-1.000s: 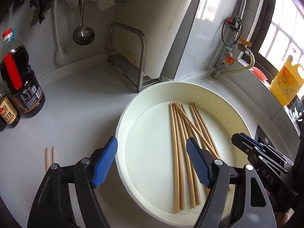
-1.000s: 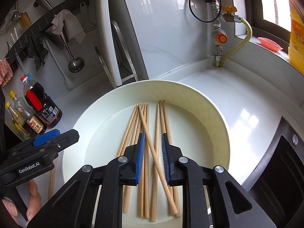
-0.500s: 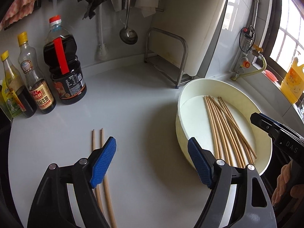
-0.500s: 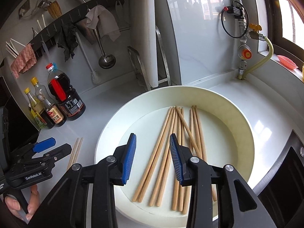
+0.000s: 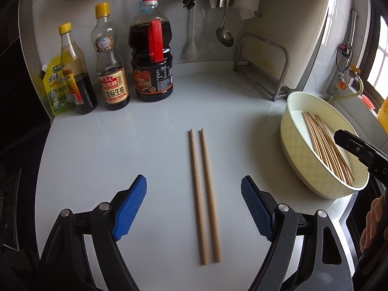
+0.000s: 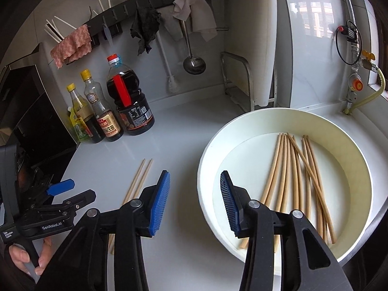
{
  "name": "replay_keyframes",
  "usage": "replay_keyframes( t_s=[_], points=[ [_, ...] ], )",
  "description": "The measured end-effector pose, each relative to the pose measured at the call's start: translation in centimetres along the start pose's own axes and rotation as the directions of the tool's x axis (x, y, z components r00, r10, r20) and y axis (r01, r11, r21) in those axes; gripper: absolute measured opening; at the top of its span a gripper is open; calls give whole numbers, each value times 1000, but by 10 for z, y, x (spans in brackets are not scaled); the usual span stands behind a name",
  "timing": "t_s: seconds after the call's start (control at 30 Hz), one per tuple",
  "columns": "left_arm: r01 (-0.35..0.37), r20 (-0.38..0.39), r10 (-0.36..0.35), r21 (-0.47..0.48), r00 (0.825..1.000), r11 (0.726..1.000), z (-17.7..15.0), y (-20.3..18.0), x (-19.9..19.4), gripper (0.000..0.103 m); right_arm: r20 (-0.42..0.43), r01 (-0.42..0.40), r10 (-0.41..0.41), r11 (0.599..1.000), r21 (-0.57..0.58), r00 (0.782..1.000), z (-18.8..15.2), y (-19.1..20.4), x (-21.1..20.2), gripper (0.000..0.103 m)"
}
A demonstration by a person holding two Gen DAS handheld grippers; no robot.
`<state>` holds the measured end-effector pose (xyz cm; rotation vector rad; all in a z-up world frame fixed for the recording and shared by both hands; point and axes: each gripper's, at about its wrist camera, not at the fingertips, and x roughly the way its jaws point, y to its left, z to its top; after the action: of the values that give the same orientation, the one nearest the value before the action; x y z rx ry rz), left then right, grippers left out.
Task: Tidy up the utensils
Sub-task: 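Move both open tools back over the last two chopsticks on the counter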
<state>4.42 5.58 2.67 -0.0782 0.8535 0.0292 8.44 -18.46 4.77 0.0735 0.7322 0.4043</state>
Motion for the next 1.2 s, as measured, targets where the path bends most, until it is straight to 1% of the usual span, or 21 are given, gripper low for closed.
replay_keyframes(
  t_s=[0.27, 0.47, 0.67, 0.83, 0.97, 1.03, 1.2],
  points=[
    [-28, 7, 28, -45, 1000, 999, -11, 36, -7, 79, -36, -40, 38, 997, -59, 999, -5, 45, 25, 44],
    [-29, 3, 29, -62, 1000, 998, -14, 51, -2, 79, -65, -53, 49, 996, -71, 997, -4, 64, 47, 44],
    [-29, 3, 30, -77, 1000, 997, -14, 61, 7, 79, -82, -38, 31, 995, -94, 996, -5, 74, 65, 44],
    [-34, -8, 33, -83, 999, 996, -14, 67, 18, 79, -107, -27, 16, 995, -95, 994, -11, 75, 76, 44],
    [-36, -14, 35, -85, 999, 996, -15, 67, 26, 79, -112, -14, 3, 995, -98, 994, -13, 73, 79, 44],
    [-37, -18, 35, -88, 999, 995, -14, 68, 29, 79, -117, -10, -2, 994, -106, 993, -14, 73, 81, 47],
    [-36, -27, 33, -92, 999, 995, -15, 68, 37, 82, -163, -22, -2, 989, -147, 987, -24, 83, 96, 48]
  ],
)
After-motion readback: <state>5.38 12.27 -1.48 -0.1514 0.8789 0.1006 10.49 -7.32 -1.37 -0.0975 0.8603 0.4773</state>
